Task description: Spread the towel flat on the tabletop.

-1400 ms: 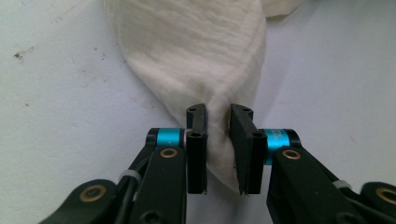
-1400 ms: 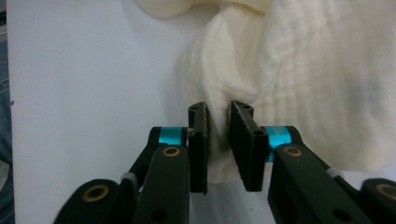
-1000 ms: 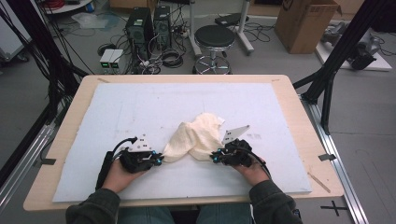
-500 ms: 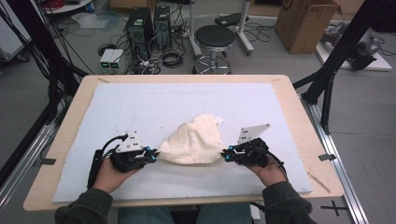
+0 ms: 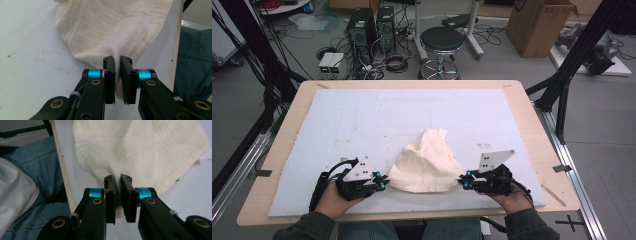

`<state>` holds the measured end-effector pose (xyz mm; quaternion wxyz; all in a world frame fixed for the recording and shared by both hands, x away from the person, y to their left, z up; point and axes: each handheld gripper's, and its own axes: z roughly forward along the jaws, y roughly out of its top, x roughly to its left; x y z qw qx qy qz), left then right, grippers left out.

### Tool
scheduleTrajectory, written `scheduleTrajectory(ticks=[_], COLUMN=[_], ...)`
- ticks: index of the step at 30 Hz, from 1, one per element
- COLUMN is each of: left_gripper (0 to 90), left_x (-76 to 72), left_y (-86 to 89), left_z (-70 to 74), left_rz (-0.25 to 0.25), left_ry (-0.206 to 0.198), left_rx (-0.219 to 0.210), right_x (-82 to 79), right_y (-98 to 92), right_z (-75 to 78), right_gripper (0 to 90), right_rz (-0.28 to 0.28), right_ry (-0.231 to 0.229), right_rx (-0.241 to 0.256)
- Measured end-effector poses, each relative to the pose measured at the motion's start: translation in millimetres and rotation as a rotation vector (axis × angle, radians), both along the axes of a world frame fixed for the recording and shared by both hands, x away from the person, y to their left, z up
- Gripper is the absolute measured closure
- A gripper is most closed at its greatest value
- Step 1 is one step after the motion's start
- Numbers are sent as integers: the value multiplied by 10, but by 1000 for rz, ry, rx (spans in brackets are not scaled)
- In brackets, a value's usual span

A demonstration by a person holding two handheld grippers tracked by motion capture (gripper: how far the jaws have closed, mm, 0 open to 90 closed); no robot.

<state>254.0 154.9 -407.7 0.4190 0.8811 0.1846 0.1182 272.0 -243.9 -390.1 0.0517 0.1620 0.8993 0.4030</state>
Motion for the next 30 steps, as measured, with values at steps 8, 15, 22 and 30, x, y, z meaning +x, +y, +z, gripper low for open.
scheduleTrajectory(ticks=[8, 15, 22, 30], left_gripper=[783, 543, 486, 572], left_x=[-3, -43, -67, 20], left_y=[-28, 62, 212, 139], left_z=[-177, -112, 7, -51], left_rz=[-17, -4, 41, 51], left_ry=[40, 38, 18, 29], left_rx=[10, -42, -93, -75], right_x=[-9, -16, -10, 60], right_y=[-7, -18, -71, 6], right_z=[-257, -278, -155, -95], right_gripper=[811, 650, 568, 567], right_rz=[12, 17, 13, 37], right_ry=[56, 75, 57, 47], right_rx=[-35, -12, 38, 24])
